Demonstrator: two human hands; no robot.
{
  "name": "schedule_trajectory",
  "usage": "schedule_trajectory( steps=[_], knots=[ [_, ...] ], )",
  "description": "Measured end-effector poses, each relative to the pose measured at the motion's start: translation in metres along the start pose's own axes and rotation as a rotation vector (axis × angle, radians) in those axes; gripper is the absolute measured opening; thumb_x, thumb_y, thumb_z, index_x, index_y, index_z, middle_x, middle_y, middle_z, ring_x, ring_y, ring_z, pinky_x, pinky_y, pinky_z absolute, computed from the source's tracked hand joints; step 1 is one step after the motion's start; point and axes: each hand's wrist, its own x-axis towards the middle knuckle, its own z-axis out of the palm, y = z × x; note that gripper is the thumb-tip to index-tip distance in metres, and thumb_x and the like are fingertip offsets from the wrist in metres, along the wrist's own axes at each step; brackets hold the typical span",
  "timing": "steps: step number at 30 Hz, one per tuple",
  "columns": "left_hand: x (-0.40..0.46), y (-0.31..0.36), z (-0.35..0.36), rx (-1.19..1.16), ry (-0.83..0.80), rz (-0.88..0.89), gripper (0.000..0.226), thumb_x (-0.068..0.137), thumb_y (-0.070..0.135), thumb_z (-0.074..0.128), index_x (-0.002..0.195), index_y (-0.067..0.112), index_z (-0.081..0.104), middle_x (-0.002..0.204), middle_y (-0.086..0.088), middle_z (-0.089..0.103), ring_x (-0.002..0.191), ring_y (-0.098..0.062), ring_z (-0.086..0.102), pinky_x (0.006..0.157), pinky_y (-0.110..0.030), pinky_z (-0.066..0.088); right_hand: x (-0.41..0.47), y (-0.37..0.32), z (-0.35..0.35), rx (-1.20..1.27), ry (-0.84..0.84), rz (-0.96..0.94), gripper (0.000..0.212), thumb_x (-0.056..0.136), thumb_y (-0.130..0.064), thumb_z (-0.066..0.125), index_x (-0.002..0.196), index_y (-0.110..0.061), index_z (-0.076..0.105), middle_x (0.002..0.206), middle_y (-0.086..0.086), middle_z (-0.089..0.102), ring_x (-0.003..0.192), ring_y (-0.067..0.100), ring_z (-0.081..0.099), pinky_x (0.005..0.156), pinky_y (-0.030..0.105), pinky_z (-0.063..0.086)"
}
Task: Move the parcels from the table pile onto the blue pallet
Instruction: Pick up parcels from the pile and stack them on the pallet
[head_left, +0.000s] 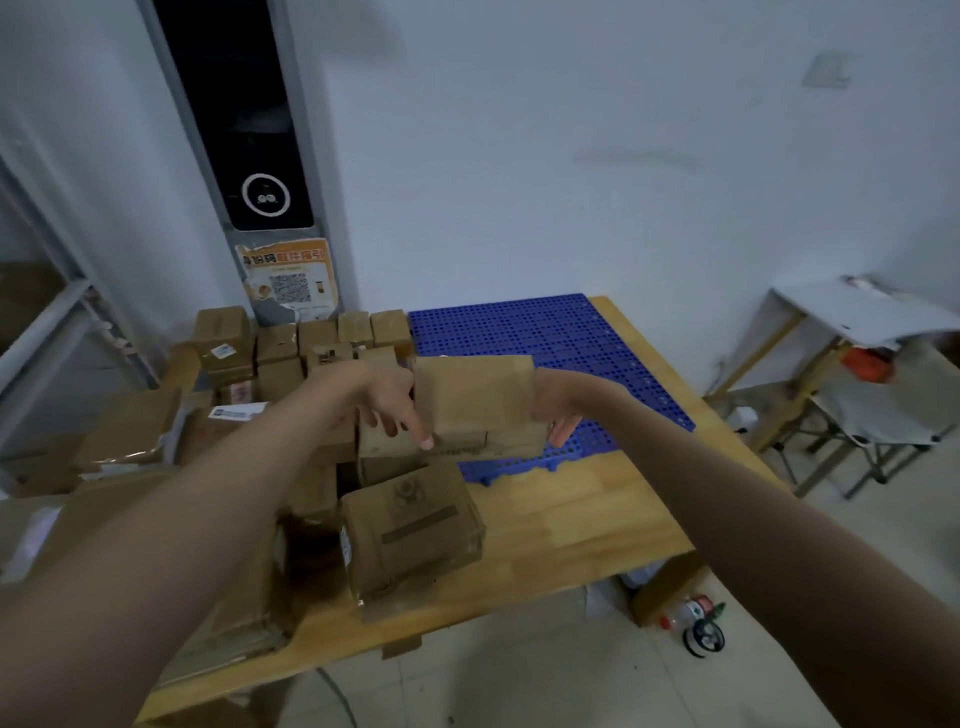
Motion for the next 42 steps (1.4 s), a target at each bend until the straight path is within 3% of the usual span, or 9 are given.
schedule_trajectory(
  steps=[7,9,12,19,24,27,31,36,42],
  knots=[
    [0.057,0.067,0.018,0.019,0.106,0.109,0.045,0.079,0.03,0.08,0.116,0.024,0.056,0.106,0.004,0.063,0.094,-0.018,0.064,0.075,-0.028,0.052,-0.004,0.076,-0.016,0.065,0.067,0.076,0.061,0.094,-0.01,0.058,0.146,-0.007,0.027,0.107,0.02,0.069,0.088,0.026,0.073,0.081,0.043,0.061],
    [0.075,0.09,0.022,0.045,0.104,0.155,0.043,0.079,0.028,0.08,0.115,0.025,0.057,0.105,0.007,0.063,0.09,-0.014,0.062,0.071,-0.025,0.051,-0.002,0.1,-0.024,0.071,0.064,0.105,0.057,0.091,-0.008,0.061,0.141,-0.006,0.033,0.107,0.02,0.069,0.089,0.026,0.073,0.082,0.044,0.06],
    [0.108,0.124,0.027,0.042,0.081,0.132,0.045,0.079,0.028,0.081,0.119,0.024,0.06,0.115,-0.001,0.064,0.097,-0.022,0.064,0.086,-0.042,0.056,0.009,0.138,-0.038,0.095,0.077,0.141,0.059,0.088,-0.005,0.063,0.141,-0.004,0.037,0.107,0.019,0.069,0.092,0.027,0.073,0.083,0.044,0.06],
    [0.184,0.21,0.04,-0.014,0.134,0.098,0.054,0.081,0.027,0.079,0.129,0.021,0.057,0.12,-0.002,0.063,0.1,-0.022,0.065,0.086,-0.042,0.057,0.043,0.241,-0.086,0.105,0.099,0.187,0.07,0.082,-0.008,0.07,0.141,-0.005,0.032,0.094,0.014,0.07,0.08,0.025,0.073,0.073,0.037,0.061],
    [0.228,0.256,0.055,-0.052,0.177,0.073,0.043,0.08,0.017,0.077,0.12,0.012,0.063,0.111,-0.01,0.067,0.093,-0.025,0.067,0.081,-0.039,0.058,0.071,0.295,-0.115,0.063,0.092,0.123,0.065,0.083,-0.002,0.07,0.136,-0.005,0.032,0.117,0.016,0.058,0.075,0.026,0.07,0.059,0.033,0.06],
    [0.247,0.271,0.056,-0.032,0.152,0.044,0.037,0.08,0.013,0.076,0.115,0.01,0.066,0.1,-0.011,0.07,0.08,-0.022,0.065,0.073,-0.035,0.056,0.088,0.316,-0.122,0.059,0.054,0.122,0.06,0.084,-0.001,0.07,0.132,-0.005,0.034,0.106,0.015,0.062,0.082,0.029,0.072,0.072,0.039,0.061],
    [0.276,0.277,0.044,-0.017,0.14,0.011,0.037,0.085,0.017,0.072,0.12,0.013,0.062,0.111,-0.013,0.069,0.098,-0.028,0.068,0.084,-0.045,0.057,0.119,0.331,-0.135,0.09,0.033,0.133,0.06,0.084,-0.001,0.069,0.132,-0.004,0.033,0.107,0.02,0.066,0.087,0.032,0.072,0.078,0.042,0.06],
    [0.318,0.278,0.017,0.028,0.132,0.03,0.023,0.087,0.02,0.07,0.103,0.02,0.055,0.102,-0.014,0.066,0.077,-0.024,0.059,0.078,-0.042,0.053,0.16,0.335,-0.156,0.11,0.033,0.133,0.07,0.083,0.0,0.07,0.138,-0.004,0.027,0.102,0.022,0.066,0.075,0.032,0.069,0.069,0.04,0.06],
    [0.365,0.283,-0.019,0.044,0.112,0.064,0.028,0.086,0.021,0.072,0.105,0.021,0.052,0.109,-0.017,0.065,0.08,-0.023,0.056,0.084,-0.048,0.052,0.205,0.341,-0.189,0.125,0.059,0.152,0.065,0.083,0.002,0.068,0.134,-0.007,0.029,0.101,0.022,0.064,0.075,0.032,0.071,0.058,0.039,0.061]
  ],
)
